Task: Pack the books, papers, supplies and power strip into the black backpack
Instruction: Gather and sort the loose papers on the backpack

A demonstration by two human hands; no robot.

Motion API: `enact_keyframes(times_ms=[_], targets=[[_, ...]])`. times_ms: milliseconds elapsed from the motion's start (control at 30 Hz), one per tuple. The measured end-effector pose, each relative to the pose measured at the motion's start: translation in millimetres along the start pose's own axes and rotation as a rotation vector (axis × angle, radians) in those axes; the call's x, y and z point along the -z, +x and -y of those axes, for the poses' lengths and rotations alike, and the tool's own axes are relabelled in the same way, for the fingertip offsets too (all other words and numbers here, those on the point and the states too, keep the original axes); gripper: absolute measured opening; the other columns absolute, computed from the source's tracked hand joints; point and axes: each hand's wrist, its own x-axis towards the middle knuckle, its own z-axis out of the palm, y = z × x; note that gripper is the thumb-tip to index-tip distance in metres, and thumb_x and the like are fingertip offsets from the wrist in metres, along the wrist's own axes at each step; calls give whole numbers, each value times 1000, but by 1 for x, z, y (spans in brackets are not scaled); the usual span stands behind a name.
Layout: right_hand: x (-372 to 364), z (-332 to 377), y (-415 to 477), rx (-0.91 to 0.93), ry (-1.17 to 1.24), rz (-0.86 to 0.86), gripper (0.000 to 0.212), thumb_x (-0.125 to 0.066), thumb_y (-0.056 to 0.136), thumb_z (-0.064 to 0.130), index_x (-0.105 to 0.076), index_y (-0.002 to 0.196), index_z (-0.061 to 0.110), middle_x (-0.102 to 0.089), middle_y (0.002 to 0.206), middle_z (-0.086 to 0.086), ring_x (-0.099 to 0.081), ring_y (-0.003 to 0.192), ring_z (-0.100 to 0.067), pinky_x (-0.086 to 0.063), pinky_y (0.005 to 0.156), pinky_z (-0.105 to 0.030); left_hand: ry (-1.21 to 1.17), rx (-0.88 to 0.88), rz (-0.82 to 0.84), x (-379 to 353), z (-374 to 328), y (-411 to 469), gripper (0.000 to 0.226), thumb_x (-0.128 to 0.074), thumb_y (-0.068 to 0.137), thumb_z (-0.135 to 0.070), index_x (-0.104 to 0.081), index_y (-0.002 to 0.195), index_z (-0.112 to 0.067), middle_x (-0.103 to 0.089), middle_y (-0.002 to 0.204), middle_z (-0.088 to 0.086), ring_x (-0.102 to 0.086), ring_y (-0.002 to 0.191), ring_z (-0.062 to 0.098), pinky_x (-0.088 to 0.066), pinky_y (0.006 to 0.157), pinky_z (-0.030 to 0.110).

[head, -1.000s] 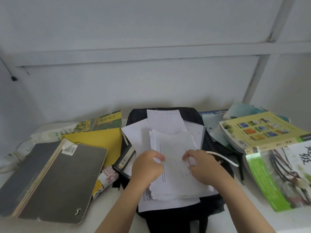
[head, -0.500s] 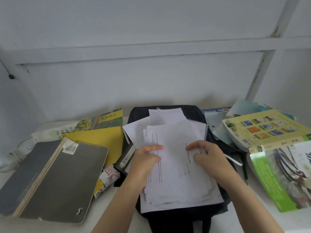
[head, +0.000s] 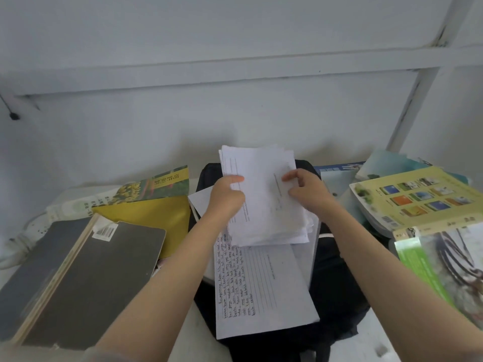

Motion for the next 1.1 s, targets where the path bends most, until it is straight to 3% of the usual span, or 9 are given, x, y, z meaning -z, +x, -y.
enact_keyframes(times_ms=[133,167,233,300,433,533,733,900,1100], targets=[[-8,-9,16,-51,-232,41,32,-47,89,-1,-58,117,10,-56,113,-2,-50,80,-12,-37,62,-19,170,112,47,-14,7,28,42,-49,85,7,-52,124,-9,-51,122,8,-50,110,26,-44,90,30],[-10,-10,19,-60,-232,35,33,-48,89,-1,-57,119,9,-55,121,-6,-51,85,-14,-38,63,-19,190,143,44,-16,5,32,31,-49,84,7,-58,105,-13,-54,106,5,-51,99,26,-43,85,29],[-14,-10,24,-80,-192,21,35,-49,88,-3,-56,120,8,-55,125,-8,-54,94,-18,-41,70,-20,158,198,15,-20,1,40,33,-48,82,10,-43,69,-21,-42,77,0,-41,73,20,-33,64,27],[-17,-10,29,-111,-144,11,34,-49,87,-3,-56,120,6,-56,122,-9,-54,105,-21,-43,81,-24,103,238,-10,-22,-2,47,39,-48,82,10,-34,63,-21,-36,70,-1,-35,65,16,-24,57,26],[-15,-15,37,-178,-42,-6,27,-50,89,-1,-61,111,10,-54,103,-1,-48,101,-18,-40,87,-29,19,245,-29,-20,0,55,30,-49,86,7,-45,68,-16,-43,71,0,-40,63,14,-31,55,23],[-12,-17,42,-211,81,17,25,-49,87,-2,-63,99,14,-50,90,7,-48,99,-19,-40,83,-30,-196,224,-34,-15,-3,53,23,-48,88,10,-64,96,-4,-55,77,3,-51,66,16,-44,63,25],[-10,-10,43,-151,228,-30,20,-53,85,6,-62,93,22,-58,94,4,-54,84,-15,-45,73,-28,-462,242,2,-4,-25,54,41,-37,85,22,-58,117,6,-58,87,10,-56,73,20,-47,61,27],[-3,5,32,-131,314,1,17,-57,87,8,-63,99,18,-53,93,9,-52,76,-12,-42,64,-24,-472,241,81,15,-32,49,45,-36,87,19,-55,124,1,-51,129,16,-49,116,29,-42,100,34],[1,14,-5,-165,195,110,14,-62,83,8,-68,86,21,-60,101,1,-55,84,-17,-42,62,-26,-124,200,122,41,-24,0,34,-54,84,10,-65,110,-9,-63,104,5,-57,96,22,-47,72,29]])
